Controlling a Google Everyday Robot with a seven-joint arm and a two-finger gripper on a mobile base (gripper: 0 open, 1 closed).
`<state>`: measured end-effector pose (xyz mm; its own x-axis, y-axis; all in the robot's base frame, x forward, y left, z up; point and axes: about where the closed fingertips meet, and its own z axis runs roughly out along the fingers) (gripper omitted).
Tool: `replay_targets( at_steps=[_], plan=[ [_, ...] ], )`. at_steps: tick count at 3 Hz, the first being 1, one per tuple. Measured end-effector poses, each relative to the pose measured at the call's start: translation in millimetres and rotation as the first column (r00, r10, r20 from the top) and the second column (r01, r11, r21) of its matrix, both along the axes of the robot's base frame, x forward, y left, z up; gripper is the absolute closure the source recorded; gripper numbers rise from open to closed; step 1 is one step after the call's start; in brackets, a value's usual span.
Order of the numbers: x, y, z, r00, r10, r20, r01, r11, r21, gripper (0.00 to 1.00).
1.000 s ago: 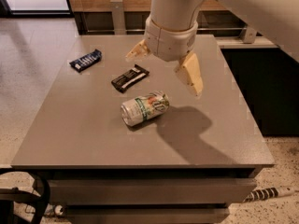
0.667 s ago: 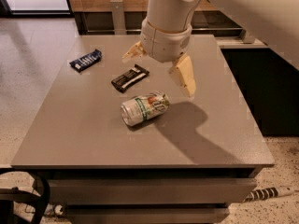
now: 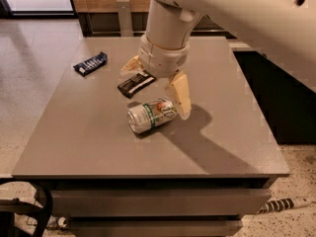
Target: Place 7up can upright
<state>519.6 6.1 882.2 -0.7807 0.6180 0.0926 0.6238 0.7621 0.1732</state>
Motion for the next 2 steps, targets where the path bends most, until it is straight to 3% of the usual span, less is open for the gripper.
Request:
replay_targets(
  at_steps=[2],
  plan=[
    [-19.3,3.5,-17.1,0.9997,0.002,-0.024,-0.002,1.0,0.01,0.0]
  ],
)
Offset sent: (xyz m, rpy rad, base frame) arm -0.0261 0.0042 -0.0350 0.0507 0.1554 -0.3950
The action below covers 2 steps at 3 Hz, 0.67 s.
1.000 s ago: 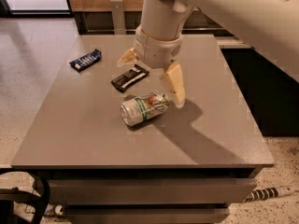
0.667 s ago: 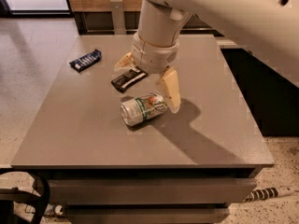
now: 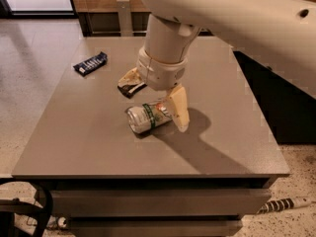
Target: Place 7up can upright
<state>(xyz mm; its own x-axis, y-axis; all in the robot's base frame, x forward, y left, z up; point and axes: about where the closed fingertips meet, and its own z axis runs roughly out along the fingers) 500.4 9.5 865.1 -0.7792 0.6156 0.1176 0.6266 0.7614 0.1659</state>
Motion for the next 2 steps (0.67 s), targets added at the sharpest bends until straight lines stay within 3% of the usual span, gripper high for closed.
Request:
replay_targets(
  at_steps=[2],
  plan=[
    [6.1,0.9,-12.5,0.9978,-0.053,-0.04,0.055,0.996,0.066,0.0]
  ],
)
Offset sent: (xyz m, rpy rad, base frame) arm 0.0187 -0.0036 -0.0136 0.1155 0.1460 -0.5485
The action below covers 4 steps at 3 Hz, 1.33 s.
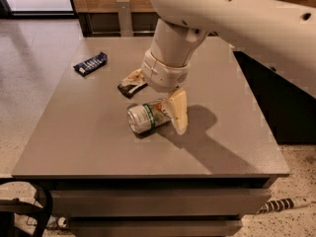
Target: Place 7up can upright
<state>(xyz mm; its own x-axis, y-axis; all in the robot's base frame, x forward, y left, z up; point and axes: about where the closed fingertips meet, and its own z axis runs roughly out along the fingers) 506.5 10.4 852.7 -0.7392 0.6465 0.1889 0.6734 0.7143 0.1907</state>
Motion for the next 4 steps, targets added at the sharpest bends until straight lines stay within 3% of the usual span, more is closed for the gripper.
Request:
replay_targets(
  at_steps=[1,2,3,4],
  plan=[
    [7.3,-0.6,2.4,0.9998,-0.003,0.022,0.004,1.0,-0.012,0.0],
    [9.5,0.0,7.2,0.998,0.038,0.049,-0.034,0.996,-0.086,0.0],
    [9.4,-2.1,9.2,0.9957,0.076,0.052,-0.067,0.984,-0.164,0.0],
    [6.9,-6.3,7.1,0.9946,0.102,0.018,-0.095,0.966,-0.242,0.0]
  ],
)
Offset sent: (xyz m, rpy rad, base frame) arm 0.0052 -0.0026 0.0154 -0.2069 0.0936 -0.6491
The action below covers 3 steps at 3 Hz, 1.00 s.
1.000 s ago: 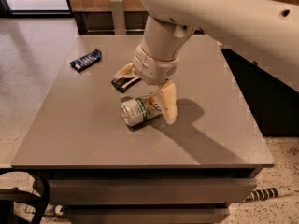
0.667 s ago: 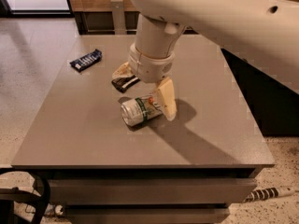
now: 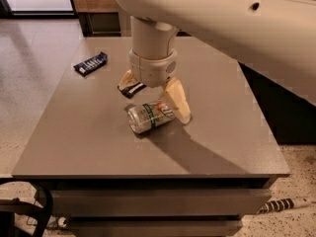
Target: Place 7up can upright
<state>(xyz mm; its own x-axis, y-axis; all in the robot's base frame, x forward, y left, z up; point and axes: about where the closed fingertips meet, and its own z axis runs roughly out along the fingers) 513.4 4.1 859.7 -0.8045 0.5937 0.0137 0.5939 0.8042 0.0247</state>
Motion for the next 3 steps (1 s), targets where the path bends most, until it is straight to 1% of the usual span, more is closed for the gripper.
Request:
replay_targets(
  at_steps=[1,2,3],
  plan=[
    [-2.6,-1.9,-1.3,0.9998,0.003,-0.02,-0.003,1.0,-0.027,0.0],
    [-5.0,-5.2,-3.9,0.9993,-0.006,-0.038,0.005,0.999,-0.035,0.0],
    [-5.3,-3.7,-6.9,0.9988,-0.011,-0.047,0.01,0.999,-0.031,0.0]
  ],
)
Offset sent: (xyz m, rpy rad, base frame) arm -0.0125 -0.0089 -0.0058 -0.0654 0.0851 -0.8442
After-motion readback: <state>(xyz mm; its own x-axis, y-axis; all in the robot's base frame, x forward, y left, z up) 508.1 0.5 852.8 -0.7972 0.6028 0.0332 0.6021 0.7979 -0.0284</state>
